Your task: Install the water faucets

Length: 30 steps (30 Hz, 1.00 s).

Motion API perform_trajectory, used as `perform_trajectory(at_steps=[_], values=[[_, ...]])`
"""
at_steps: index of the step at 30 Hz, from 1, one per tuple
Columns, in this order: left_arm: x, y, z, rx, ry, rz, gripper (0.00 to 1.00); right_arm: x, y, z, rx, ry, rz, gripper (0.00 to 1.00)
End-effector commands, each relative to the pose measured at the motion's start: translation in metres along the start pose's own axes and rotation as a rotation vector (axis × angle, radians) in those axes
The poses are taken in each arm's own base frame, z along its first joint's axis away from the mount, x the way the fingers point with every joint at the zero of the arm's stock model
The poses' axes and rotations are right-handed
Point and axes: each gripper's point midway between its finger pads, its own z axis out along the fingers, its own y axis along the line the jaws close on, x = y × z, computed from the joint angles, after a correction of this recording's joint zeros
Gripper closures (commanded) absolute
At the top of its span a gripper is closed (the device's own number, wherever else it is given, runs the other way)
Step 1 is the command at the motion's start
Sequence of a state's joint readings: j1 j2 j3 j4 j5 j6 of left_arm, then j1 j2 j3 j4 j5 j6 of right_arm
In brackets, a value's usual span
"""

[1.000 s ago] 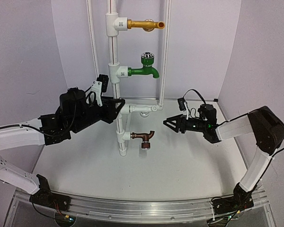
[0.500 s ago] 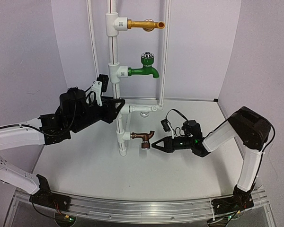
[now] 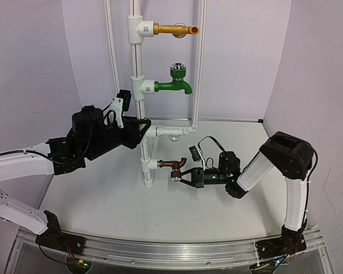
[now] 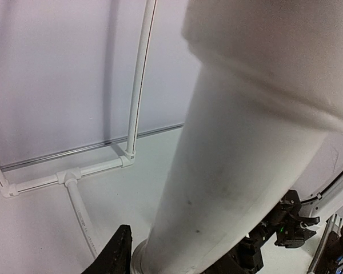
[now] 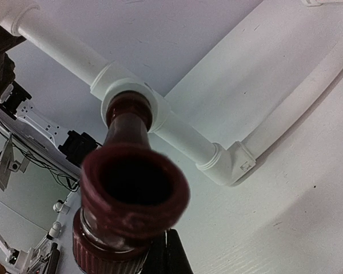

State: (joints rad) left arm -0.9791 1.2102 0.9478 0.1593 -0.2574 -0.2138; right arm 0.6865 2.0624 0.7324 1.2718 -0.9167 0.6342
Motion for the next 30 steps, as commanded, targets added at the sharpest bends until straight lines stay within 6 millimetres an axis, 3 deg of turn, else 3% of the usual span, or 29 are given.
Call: perform_trajectory(at_steps=[1, 13, 22, 30], values=[[-0.039, -0.002, -0.012, 0.003, -0.098, -0.056, 1.00, -0.017, 0.037, -0.006, -0.110, -0.057, -0.092, 1.00], [-0.040, 0.001, -0.014, -0.008, -0.104, -0.055, 1.00, -0.030, 0.078, -0.008, -0.163, -0.092, -0.188, 1.00], [-0.039, 0.002, -0.011, -0.009, -0.097, -0.056, 1.00, -0.059, 0.089, -0.007, -0.153, -0.164, -0.226, 1.00], [-0.040, 0.000, -0.010, -0.006, -0.096, -0.057, 1.00, -0.081, 0.078, -0.012, -0.081, -0.215, -0.238, 1.00]])
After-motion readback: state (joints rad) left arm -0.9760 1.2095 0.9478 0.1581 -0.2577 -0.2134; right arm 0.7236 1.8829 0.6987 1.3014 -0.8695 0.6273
